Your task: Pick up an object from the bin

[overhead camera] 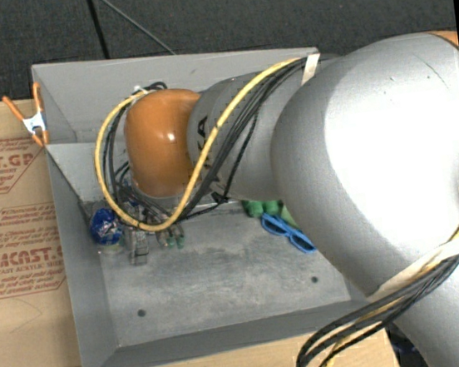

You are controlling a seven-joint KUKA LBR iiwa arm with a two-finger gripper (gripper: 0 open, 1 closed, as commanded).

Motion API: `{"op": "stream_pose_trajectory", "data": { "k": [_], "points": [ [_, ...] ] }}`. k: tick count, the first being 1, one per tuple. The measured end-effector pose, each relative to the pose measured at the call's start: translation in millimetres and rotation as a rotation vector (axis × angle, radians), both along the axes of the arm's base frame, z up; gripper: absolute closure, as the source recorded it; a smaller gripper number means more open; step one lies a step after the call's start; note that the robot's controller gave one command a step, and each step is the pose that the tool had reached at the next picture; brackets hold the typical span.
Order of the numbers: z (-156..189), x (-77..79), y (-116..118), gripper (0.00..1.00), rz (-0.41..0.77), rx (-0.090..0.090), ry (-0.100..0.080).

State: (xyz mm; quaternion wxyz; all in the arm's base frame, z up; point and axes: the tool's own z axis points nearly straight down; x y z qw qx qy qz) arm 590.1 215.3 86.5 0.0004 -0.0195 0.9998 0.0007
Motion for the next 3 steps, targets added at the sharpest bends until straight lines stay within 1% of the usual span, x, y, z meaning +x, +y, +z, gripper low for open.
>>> {"op": "stream_pose_trajectory", "data": {
  "k": [1,2,3],
  "points": [
    [45.6,-52.6,28.8,1.0,0.435,0.0,-0.002],
    [90.6,-20.7,26.7,1.0,0.284,0.001,-0.006],
    [186.4,-52.6,-56.2,1.0,0.49,-0.003,-0.008]
  ]
}}
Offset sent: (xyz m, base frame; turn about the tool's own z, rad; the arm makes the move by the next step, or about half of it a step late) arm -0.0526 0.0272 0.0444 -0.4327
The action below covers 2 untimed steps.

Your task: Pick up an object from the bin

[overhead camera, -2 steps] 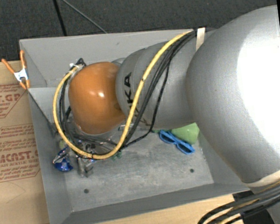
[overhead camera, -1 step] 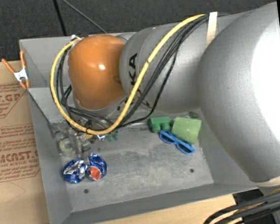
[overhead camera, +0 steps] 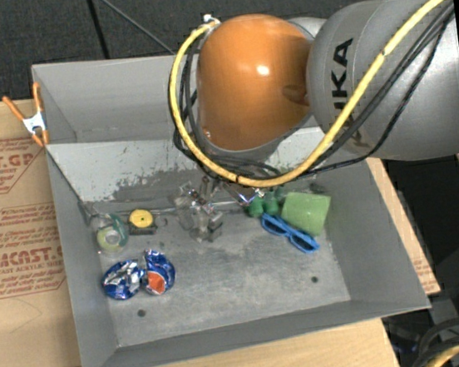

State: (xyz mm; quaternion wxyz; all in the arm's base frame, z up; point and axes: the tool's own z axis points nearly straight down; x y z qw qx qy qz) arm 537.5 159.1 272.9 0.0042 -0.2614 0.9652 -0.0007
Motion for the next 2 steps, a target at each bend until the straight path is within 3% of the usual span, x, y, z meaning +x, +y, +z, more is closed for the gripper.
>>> {"op": "stream_pose_trajectory", "data": {
  "k": [1,2],
  "points": [
    [-3.1,-1.1,2.3,0.0,0.002,0.001,0.005],
    [-169.8,-26.7,70.5,0.0,0.027,0.001,0.014]
  ]
}}
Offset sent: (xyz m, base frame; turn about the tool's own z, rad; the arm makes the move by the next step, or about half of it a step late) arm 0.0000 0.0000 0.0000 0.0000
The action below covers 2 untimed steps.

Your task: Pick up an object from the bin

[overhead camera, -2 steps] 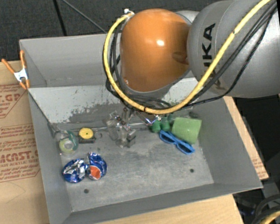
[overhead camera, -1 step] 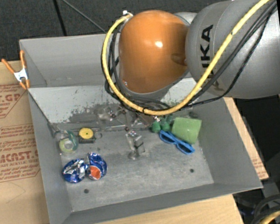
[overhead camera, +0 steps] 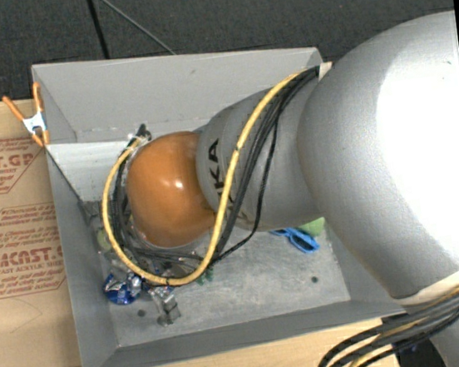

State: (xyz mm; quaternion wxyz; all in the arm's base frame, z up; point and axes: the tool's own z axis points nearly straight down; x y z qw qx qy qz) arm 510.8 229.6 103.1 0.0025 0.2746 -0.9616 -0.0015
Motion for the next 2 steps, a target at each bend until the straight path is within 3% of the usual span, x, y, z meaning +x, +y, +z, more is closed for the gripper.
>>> {"op": "stream_pose_trajectory", "data": {
  "k": [1,2],
  "points": [
    [-32.9,41.5,-10.3,0.0,-0.076,0.004,-0.009],
    [-31.0,41.1,-10.4,1.0,-0.075,0.003,-0.008]
  ]
}}
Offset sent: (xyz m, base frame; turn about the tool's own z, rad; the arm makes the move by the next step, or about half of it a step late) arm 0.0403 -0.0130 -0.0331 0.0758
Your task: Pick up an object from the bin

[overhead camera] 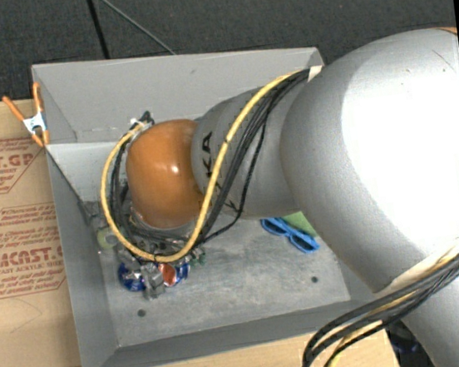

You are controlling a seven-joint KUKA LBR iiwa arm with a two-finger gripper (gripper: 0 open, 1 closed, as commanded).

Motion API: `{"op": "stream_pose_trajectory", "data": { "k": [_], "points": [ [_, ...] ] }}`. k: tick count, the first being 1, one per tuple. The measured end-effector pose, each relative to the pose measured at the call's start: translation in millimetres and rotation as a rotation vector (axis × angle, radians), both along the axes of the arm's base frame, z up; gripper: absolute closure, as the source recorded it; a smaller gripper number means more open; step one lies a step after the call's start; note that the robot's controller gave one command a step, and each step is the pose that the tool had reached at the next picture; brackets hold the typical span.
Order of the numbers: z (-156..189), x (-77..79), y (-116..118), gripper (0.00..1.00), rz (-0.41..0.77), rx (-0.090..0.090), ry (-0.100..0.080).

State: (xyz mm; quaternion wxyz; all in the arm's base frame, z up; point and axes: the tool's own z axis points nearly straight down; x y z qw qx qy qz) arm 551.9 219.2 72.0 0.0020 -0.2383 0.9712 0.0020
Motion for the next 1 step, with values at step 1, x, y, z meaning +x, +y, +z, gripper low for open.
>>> {"op": "stream_pose_trajectory", "data": {
  "k": [1],
  "points": [
    [163.1,-6.3,-3.2,1.0,0.017,-0.001,-0.005]
  ]
}}
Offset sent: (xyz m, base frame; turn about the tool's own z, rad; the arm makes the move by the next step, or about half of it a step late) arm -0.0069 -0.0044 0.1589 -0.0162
